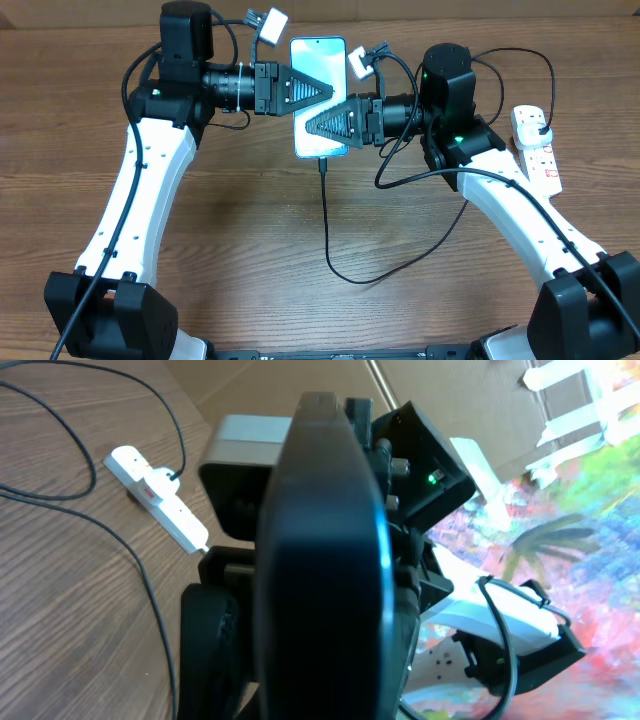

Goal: Plug charger to phone and switch on socket
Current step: 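Push the plug into the phone's port with the right gripper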

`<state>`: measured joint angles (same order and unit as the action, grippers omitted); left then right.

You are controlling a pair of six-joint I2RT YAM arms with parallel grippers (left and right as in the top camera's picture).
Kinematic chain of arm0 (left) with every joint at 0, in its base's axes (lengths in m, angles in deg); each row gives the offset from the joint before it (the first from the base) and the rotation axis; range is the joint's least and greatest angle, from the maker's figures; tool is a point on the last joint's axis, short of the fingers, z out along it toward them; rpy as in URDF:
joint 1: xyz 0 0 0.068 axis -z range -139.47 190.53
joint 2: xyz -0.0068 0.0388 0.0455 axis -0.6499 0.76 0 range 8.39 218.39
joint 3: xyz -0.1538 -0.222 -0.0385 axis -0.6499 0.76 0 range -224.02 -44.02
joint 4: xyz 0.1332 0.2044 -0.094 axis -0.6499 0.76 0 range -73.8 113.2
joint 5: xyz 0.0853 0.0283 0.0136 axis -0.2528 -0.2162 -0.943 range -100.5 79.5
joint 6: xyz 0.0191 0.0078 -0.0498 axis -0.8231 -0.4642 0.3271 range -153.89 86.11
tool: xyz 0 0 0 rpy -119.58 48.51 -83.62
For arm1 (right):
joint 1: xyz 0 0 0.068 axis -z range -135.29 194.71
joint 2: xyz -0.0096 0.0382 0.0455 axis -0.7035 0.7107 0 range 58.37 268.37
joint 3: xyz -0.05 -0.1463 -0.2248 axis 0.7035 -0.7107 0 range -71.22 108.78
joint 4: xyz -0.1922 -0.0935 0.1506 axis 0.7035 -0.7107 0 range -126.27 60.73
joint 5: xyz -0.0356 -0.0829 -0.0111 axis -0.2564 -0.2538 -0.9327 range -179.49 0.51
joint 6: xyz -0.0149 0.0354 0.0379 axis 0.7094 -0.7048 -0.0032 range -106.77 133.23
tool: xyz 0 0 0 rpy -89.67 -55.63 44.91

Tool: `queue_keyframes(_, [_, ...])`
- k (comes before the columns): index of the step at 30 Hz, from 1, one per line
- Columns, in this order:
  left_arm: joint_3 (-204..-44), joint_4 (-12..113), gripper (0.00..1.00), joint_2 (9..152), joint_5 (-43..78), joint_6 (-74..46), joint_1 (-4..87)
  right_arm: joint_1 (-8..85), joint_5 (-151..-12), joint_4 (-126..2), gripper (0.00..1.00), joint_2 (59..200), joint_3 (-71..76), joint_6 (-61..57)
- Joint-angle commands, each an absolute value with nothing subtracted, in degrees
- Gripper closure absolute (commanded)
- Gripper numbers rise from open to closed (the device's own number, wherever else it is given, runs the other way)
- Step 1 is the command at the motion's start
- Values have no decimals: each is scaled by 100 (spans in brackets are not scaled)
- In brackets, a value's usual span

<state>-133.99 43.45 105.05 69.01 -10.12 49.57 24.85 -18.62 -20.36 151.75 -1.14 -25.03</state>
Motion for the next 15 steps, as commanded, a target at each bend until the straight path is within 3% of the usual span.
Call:
queue_keyframes(1, [-13417, 4316, 96, 10428, 6942, -1169, 4994, 2496, -1871, -2084, 52, 15105, 11, -2599])
queue_keyframes(9, [-13417, 4271, 96, 10428, 6564, -1167, 4863, 2496, -1875, -2593, 54, 15105, 11, -2597])
queue_keyframes(15, [-13417, 4275, 95, 10428, 6558, -1167, 4878, 2496, -1941, -2416, 67, 15105, 11, -2599])
